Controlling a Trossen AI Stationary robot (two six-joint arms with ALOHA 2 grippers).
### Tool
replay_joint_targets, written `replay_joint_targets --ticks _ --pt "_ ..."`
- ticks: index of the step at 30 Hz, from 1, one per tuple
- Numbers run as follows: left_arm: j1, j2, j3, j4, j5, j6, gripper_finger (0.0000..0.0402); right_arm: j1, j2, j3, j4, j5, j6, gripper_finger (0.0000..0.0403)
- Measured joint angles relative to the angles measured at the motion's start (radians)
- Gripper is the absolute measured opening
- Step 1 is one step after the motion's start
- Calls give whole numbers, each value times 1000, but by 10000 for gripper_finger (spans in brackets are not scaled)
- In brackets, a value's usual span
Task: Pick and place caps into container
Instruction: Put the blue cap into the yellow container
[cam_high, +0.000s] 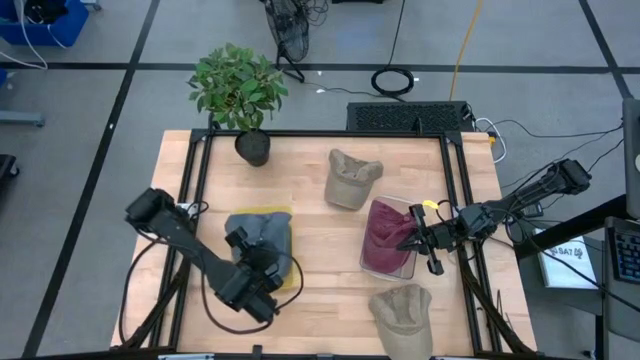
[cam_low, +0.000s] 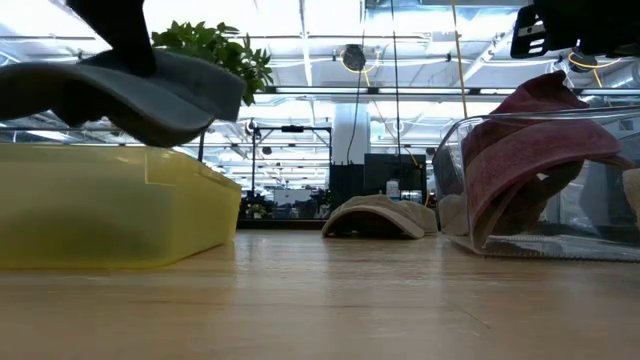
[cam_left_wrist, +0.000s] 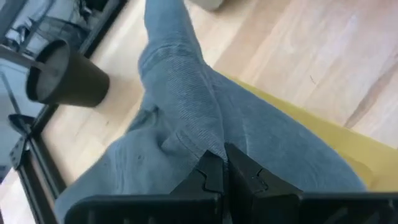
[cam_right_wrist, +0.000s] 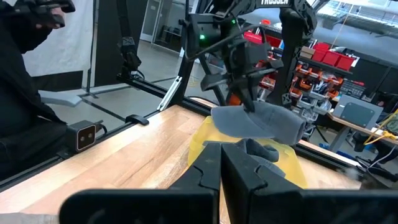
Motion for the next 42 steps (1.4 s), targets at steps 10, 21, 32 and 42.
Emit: replay_joint_targets --ticks 10,21,32,42 --pt "25 19 -43 70 50 34 3 0 0 0 0 0 0 0" --pt "58 19 -210 231 83 53 4 0 0 0 0 0 0 0" --pt "79 18 -226 293 97 99 4 0 0 0 0 0 0 0" --pt "89 16 -294 459 156 203 3 0 0 0 0 0 0 0"
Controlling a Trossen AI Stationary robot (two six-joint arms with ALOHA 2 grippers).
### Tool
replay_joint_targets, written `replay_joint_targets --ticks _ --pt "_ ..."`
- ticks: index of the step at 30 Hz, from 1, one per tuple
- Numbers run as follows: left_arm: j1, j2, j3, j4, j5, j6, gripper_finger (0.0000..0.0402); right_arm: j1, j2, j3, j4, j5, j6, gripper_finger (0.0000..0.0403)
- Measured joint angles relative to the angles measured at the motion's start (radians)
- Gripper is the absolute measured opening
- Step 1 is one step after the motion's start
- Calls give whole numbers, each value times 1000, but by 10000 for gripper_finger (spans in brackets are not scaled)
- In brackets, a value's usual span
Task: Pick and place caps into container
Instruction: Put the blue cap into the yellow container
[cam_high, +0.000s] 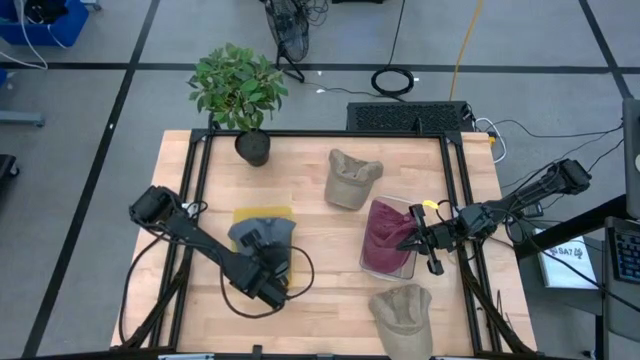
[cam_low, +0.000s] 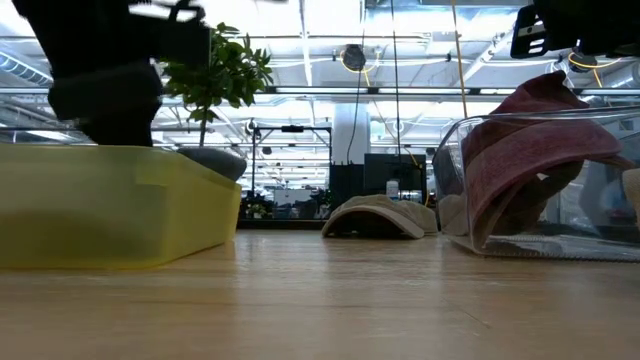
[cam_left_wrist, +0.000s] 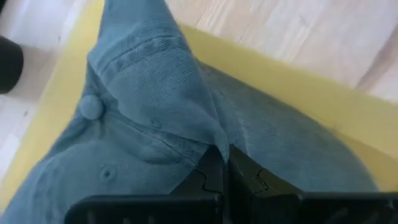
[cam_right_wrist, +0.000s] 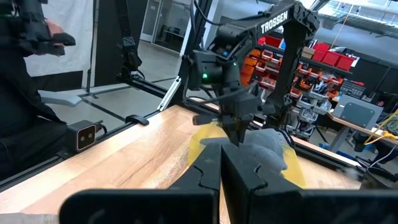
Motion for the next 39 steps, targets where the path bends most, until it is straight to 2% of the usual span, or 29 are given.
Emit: replay_joint_targets --ticks 7,13,20,31,34,39 --pt "19 -4 -101 78 37 0 5 0 0 0 0 0 0 0" --pt "22 -10 -106 104 66 35 23 0 0 0 0 0 0 0" --pt "22 -10 -107 122 130 61 7 0 0 0 0 0 0 0" --pt "20 -23 -108 140 115 81 7 0 0 0 0 0 0 0" --pt "21 -37 -109 140 114 77 29 0 0 0 0 0 0 0" --pt "14 -82 -111 139 131 76 90 0 0 0 0 0 0 0"
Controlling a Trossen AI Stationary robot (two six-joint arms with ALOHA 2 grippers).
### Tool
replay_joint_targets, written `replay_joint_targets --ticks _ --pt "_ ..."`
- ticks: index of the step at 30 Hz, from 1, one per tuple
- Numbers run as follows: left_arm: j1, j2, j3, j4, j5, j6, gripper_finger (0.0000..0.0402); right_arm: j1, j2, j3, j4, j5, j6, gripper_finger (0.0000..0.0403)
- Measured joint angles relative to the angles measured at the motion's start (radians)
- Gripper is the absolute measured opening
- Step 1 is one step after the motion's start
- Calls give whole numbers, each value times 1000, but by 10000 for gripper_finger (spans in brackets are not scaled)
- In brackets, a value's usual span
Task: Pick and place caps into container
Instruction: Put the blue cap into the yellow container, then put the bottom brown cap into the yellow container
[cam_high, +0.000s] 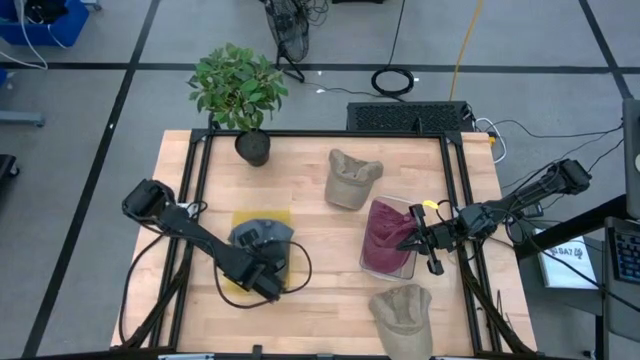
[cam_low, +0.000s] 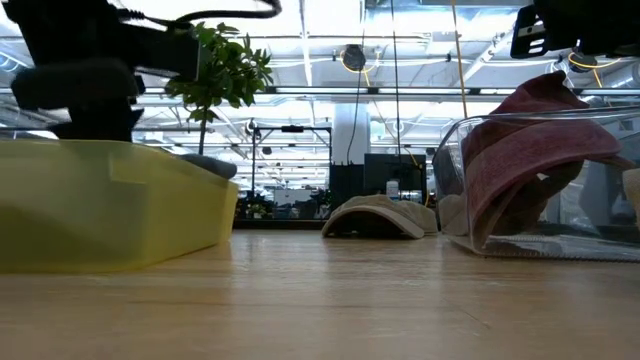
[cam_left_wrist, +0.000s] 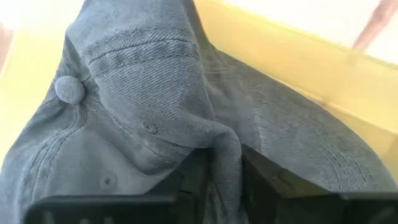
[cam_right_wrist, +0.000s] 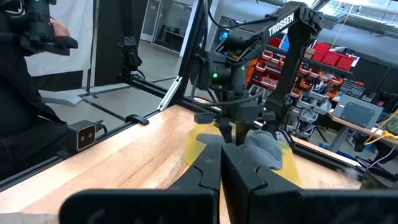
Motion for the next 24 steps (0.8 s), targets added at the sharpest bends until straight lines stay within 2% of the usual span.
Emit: replay_joint_targets --ticks 5,10,18,24 --pt "-4 -53 -1 1 7 -3 140 0 0 0 0 0 0 0" --pt "-7 -107 0 0 -5 -3 165 0 0 0 0 0 0 0" --pt "-7 -196 0 3 9 13 170 0 0 0 0 0 0 0" --pt "-25 -309 30 23 -50 138 170 0 0 0 1 0 -4 0"
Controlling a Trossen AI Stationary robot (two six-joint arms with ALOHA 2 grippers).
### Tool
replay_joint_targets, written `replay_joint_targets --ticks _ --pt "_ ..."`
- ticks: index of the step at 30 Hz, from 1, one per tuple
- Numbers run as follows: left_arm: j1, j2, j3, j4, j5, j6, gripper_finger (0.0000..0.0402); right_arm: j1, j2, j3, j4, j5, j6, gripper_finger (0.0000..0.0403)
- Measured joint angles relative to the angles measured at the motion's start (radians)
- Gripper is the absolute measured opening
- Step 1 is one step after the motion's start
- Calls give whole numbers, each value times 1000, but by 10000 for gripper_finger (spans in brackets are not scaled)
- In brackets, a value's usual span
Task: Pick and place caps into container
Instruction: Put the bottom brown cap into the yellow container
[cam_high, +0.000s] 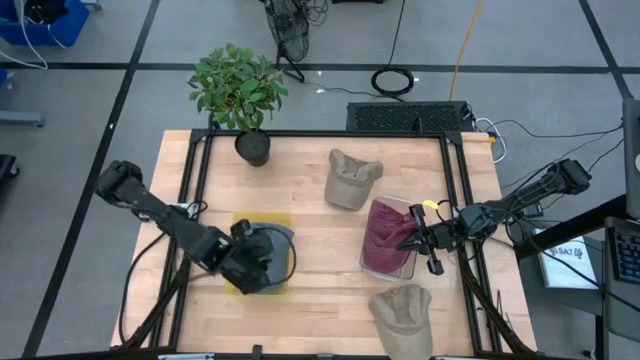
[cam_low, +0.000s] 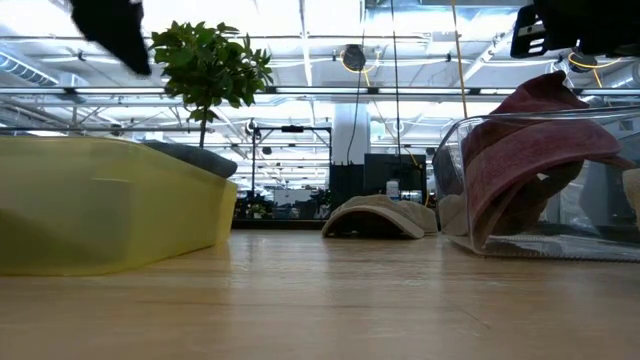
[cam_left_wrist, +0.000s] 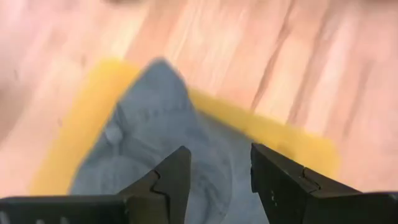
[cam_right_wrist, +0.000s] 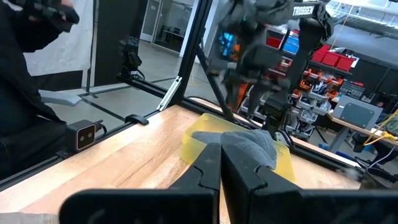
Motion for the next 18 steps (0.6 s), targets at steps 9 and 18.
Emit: replay_joint_targets --ticks 9,18 --pt "52 -167 68 -4 48 330 110 0 0 0 8 0 -22 0" --pt "63 -356 67 162 82 962 9 0 0 0 27 0 -26 0"
